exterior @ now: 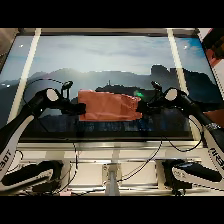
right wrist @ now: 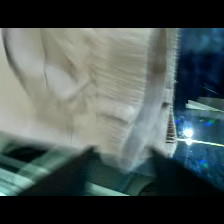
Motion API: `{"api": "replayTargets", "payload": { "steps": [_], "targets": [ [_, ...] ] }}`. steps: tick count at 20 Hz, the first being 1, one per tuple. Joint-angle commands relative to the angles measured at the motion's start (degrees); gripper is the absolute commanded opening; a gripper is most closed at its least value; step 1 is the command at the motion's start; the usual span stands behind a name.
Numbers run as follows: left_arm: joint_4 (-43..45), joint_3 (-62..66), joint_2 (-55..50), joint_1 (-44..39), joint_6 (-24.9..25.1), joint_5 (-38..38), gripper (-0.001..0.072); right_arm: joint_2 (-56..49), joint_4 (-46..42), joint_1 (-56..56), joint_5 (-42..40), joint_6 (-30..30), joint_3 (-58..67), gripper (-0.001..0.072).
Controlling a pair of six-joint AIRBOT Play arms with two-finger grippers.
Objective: Fold the clothes and pants, and hang the long-sleeved shirts on hangers.
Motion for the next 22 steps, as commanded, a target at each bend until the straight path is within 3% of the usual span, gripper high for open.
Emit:
{"api": "replayTargets", "payload": {
  "steps": [1, 3, 5, 10, 12, 14, 16, 22],
  "targets": [
    [-0.5, 0.1, 0.0, 0.2, 0.0, -4.7, 0.0539, 0.1, 0.6, 0.1, 5.2, -8.7, 0.0, 0.0525],
    [-0.4, 0.6, 0.0, 0.4, 0.0, -6.2, 0.0532, 0.1, 0.0, -0.6, 6.4, -10.2, 0.6, 0.0521],
    [-0.4, 2.5, 0.1, 1.5, 0.0, -8.8, 0.0471, 0.1, -1.2, -2.6, 6.4, -10.1, 2.8, 0.0518],
    [0.2, 9.2, 4.7, 8.5, 0.0, -11.7, 0.0471, 0.1, -1.0, -16.3, 8.6, -10.1, 10.5, 0.0518],
    [0.2, 10.1, 7.3, 11.5, 0.1, -11.3, 0.0470, -0.6, 2.3, -23.9, 10.4, -10.4, 10.4, 0.0515],
    [0.2, 10.0, 8.6, 13.2, 0.1, -10.9, 0.0471, -3.1, 7.8, -28.2, 14.4, -14.6, 8.9, 0.0530],
    [0.2, 10.0, 8.4, 13.6, 0.1, -10.8, 0.0471, -6.5, 10.4, -28.0, 14.8, -16.2, 6.0, 0.0682],
    [0.0, 9.9, 7.3, 12.7, 0.0, -10.8, 0.0471, -17.0, 21.3, -19.0, 5.1, -16.3, 2.4, 0.0680]
  ]
}}
